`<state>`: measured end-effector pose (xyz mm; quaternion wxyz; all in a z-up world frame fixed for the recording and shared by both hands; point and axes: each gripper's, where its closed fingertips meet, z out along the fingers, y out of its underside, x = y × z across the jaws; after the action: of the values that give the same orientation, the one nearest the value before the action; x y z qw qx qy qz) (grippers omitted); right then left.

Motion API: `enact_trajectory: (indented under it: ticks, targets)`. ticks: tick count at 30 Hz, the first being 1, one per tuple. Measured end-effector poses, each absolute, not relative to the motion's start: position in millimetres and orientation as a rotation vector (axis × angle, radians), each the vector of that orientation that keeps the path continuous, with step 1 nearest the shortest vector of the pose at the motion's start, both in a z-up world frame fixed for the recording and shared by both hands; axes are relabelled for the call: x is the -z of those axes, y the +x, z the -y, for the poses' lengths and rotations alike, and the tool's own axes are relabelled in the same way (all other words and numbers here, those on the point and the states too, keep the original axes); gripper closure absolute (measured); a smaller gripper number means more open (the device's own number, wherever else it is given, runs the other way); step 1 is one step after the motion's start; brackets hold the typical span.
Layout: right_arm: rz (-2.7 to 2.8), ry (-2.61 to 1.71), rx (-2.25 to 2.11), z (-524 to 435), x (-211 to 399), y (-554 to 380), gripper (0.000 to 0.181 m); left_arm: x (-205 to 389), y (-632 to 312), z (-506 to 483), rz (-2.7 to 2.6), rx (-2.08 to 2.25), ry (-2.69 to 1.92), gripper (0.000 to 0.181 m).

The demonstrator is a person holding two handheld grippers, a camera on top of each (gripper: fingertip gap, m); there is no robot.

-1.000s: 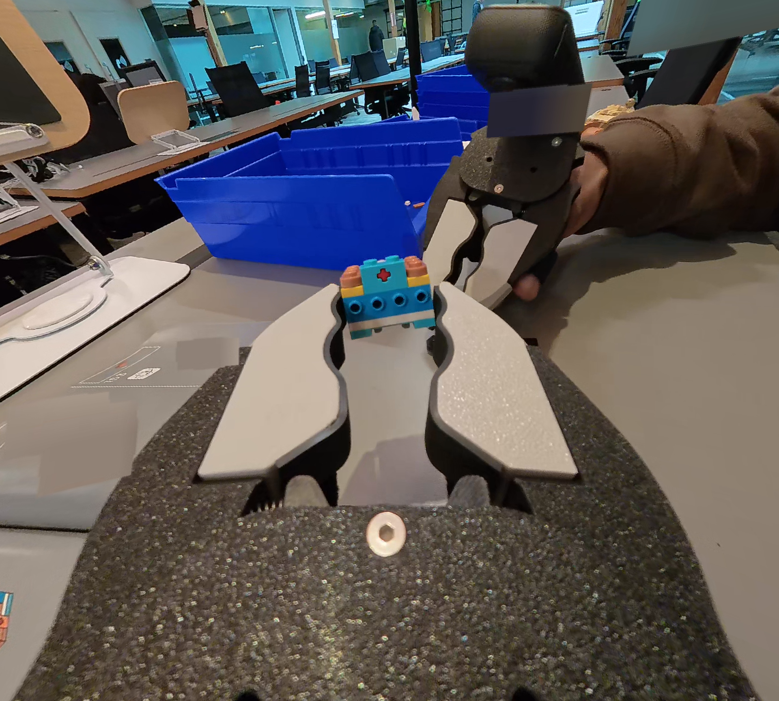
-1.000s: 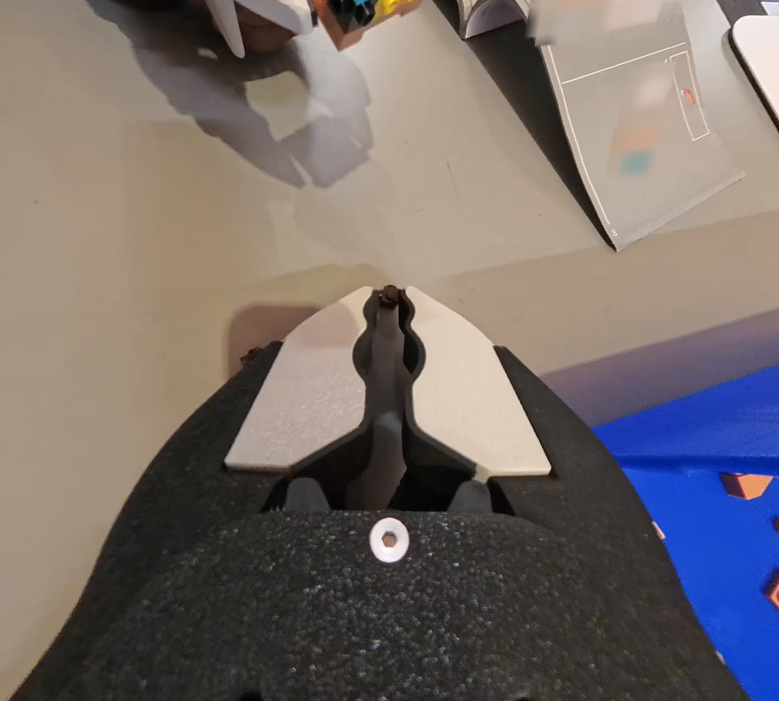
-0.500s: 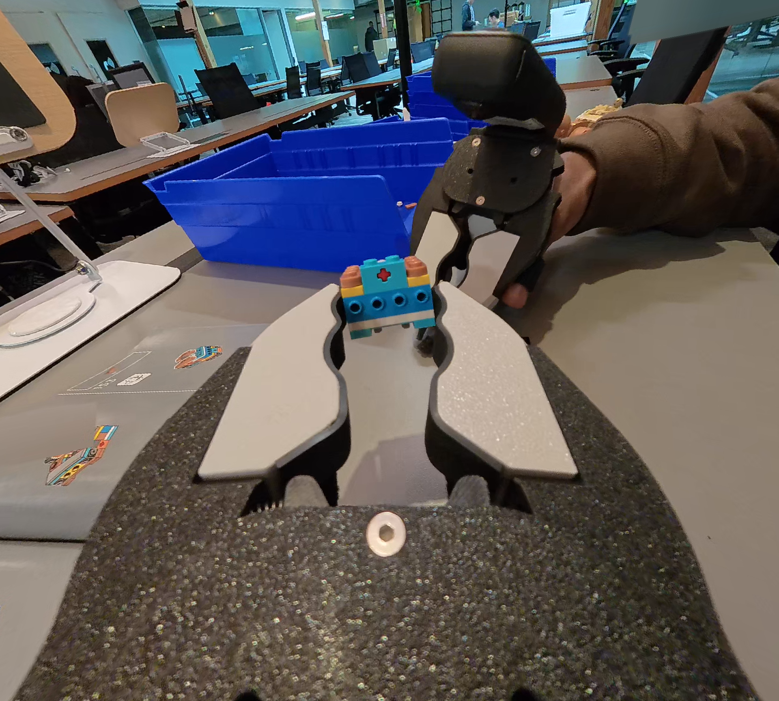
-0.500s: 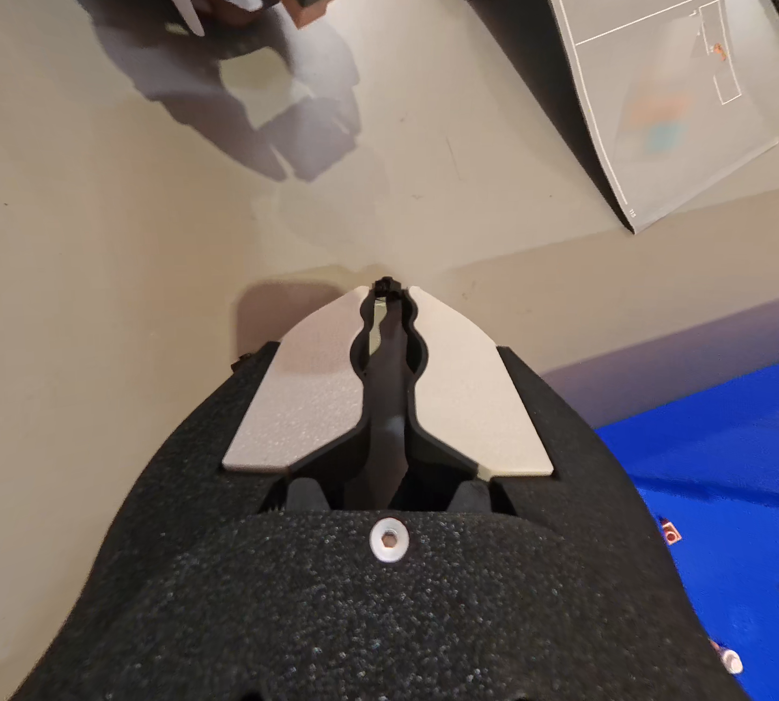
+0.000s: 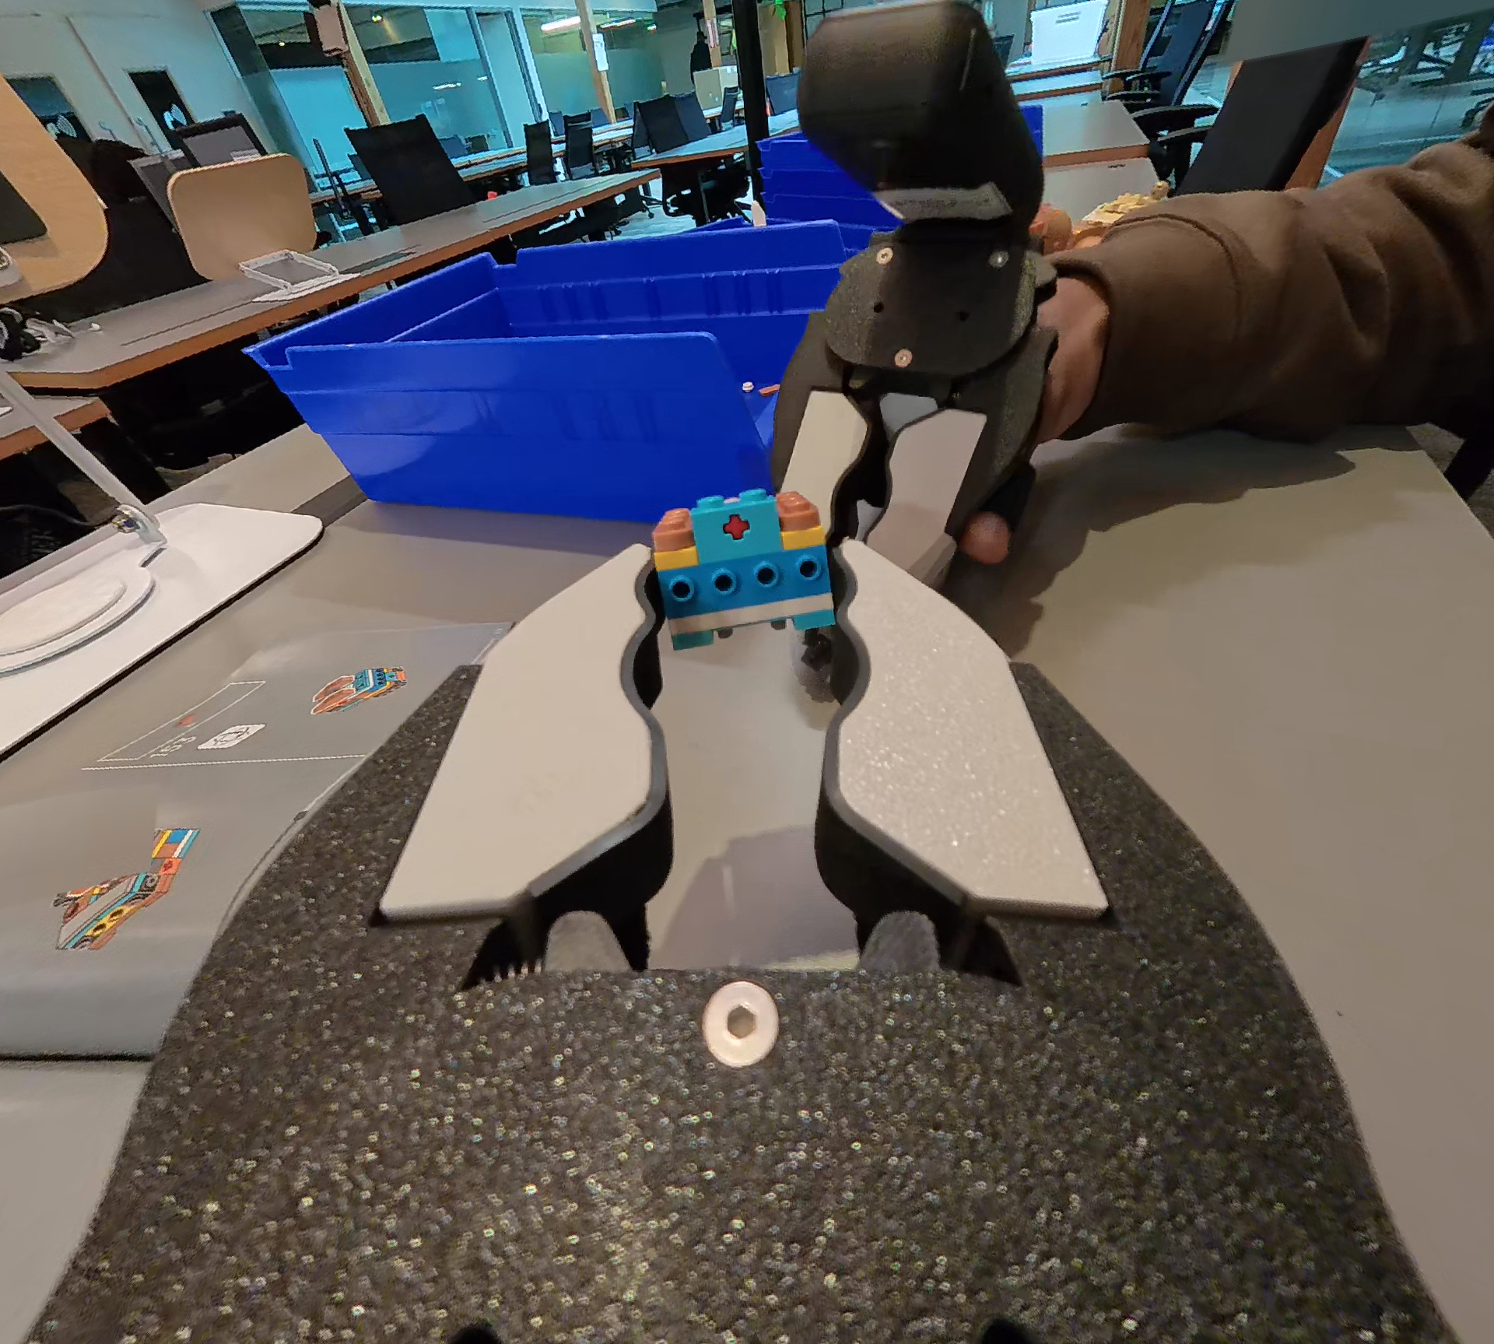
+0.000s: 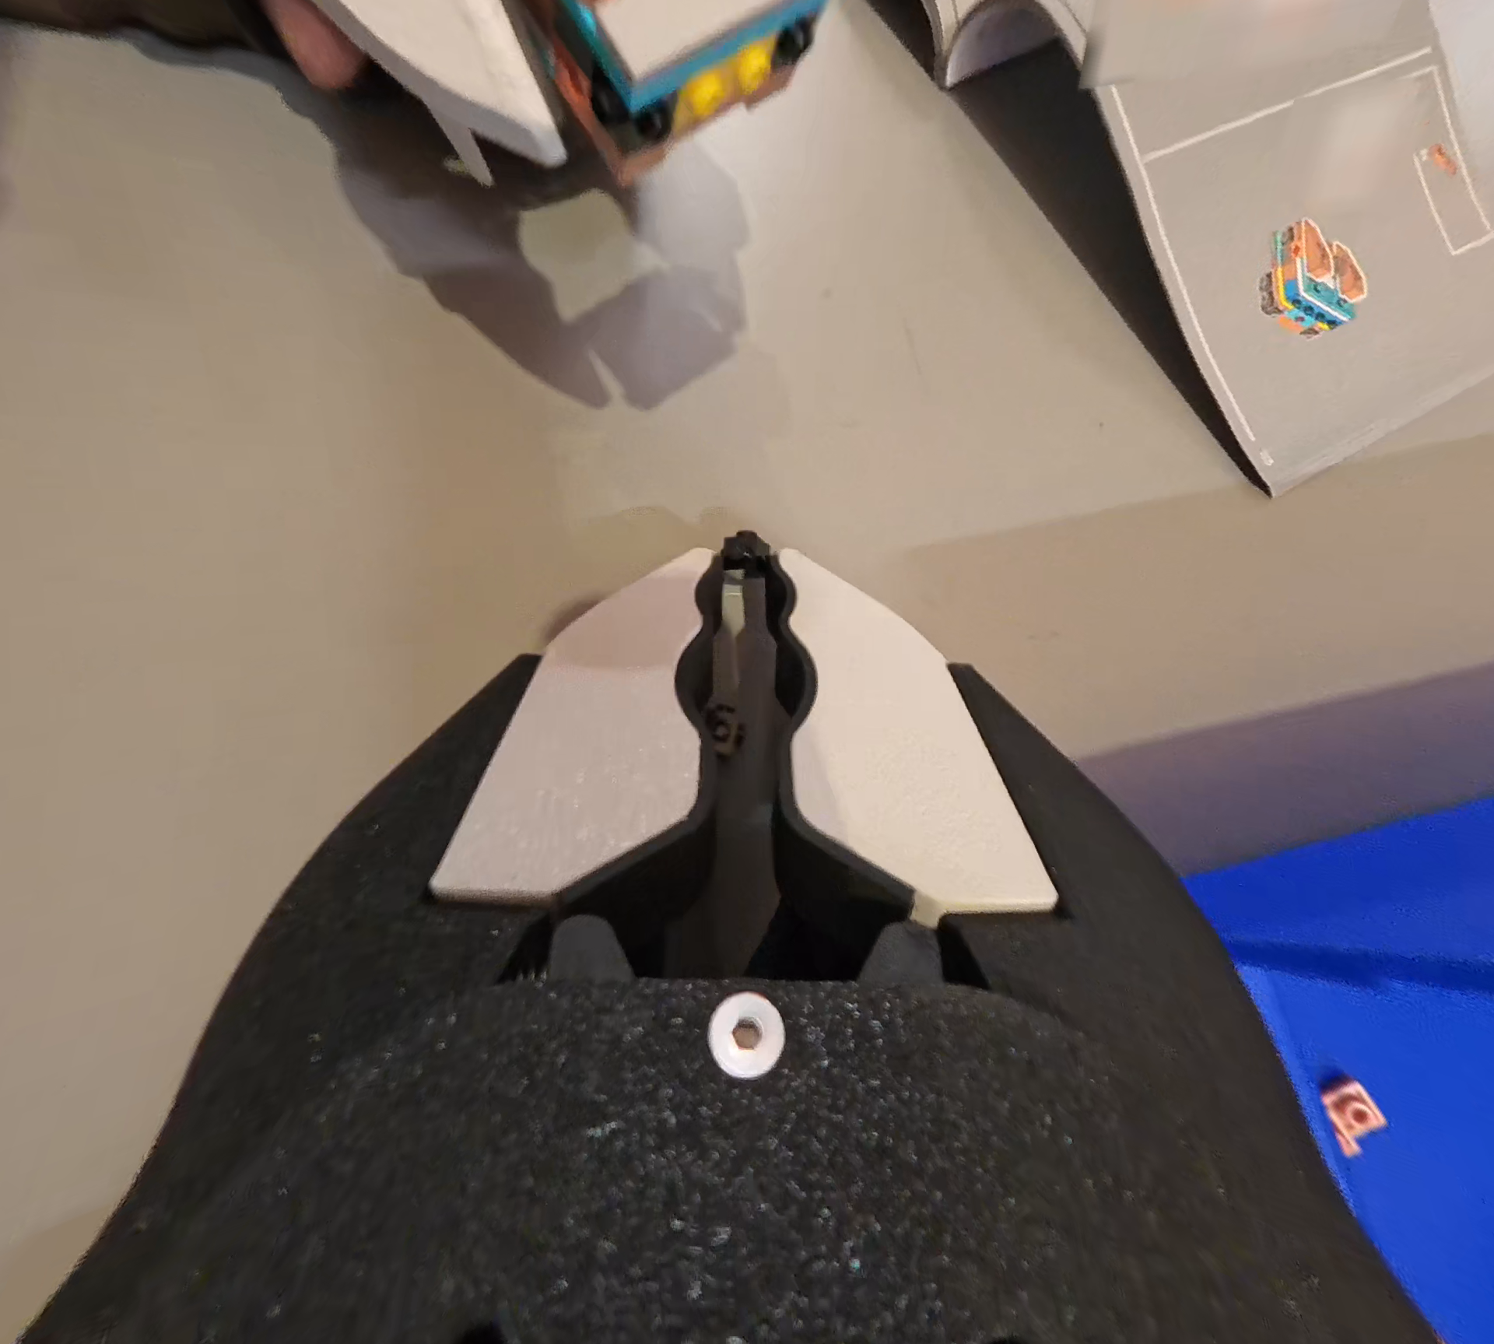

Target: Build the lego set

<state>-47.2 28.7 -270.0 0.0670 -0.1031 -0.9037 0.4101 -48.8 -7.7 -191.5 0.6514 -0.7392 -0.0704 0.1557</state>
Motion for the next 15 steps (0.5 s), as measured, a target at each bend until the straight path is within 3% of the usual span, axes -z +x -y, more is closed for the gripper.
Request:
enact_trajectory:
  ticks: [9, 15]
  targets:
    - [2.639, -0.254, -1.780, -14.4, 188.0, -22.1, 0.172, 192.1, -34.0, 2.2, 0.086, -0.270, -1.677, 0.142]
    - [2.674, -0.158, -1.863, 5.5, 162.6, -5.0, 0.172, 195.7, -22.5, -3.5, 0.035, -0.229, -1.694, 0.142]
